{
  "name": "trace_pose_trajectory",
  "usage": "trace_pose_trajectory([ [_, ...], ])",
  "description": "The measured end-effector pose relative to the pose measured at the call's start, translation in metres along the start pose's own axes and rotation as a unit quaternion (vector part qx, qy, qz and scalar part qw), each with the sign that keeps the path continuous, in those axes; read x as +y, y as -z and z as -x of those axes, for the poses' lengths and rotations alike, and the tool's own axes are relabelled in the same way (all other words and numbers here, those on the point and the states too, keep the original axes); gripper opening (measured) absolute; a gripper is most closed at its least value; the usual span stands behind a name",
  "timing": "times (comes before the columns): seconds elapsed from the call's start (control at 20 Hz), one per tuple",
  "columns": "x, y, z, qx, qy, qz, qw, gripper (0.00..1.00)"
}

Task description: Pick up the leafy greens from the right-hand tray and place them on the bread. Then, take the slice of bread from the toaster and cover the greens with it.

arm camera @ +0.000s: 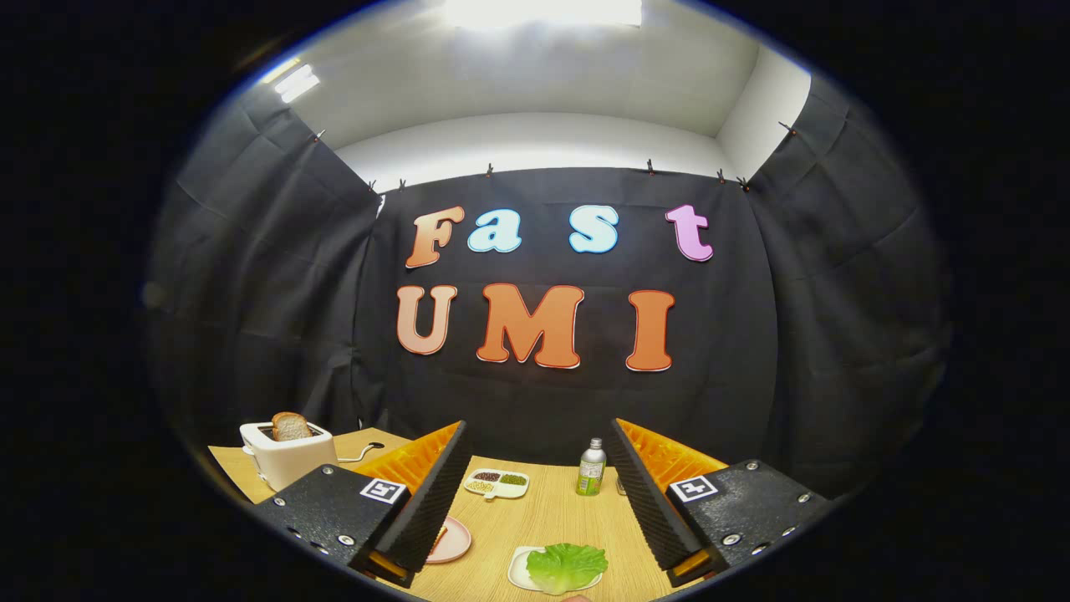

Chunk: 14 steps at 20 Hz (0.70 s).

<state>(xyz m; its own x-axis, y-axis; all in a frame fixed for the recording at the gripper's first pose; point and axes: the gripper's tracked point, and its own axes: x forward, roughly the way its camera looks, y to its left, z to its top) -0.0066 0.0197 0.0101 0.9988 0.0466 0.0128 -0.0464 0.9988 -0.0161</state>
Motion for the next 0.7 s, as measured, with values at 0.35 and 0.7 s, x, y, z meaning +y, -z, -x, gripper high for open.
trace_pose_trajectory([
  [0.35,-0.007,0.007,-0.002,0.008,0.003,-0.017,1.000,0.99],
  [0.7,-0.013,0.021,-0.005,0.022,0.009,-0.020,1.000,0.99],
])
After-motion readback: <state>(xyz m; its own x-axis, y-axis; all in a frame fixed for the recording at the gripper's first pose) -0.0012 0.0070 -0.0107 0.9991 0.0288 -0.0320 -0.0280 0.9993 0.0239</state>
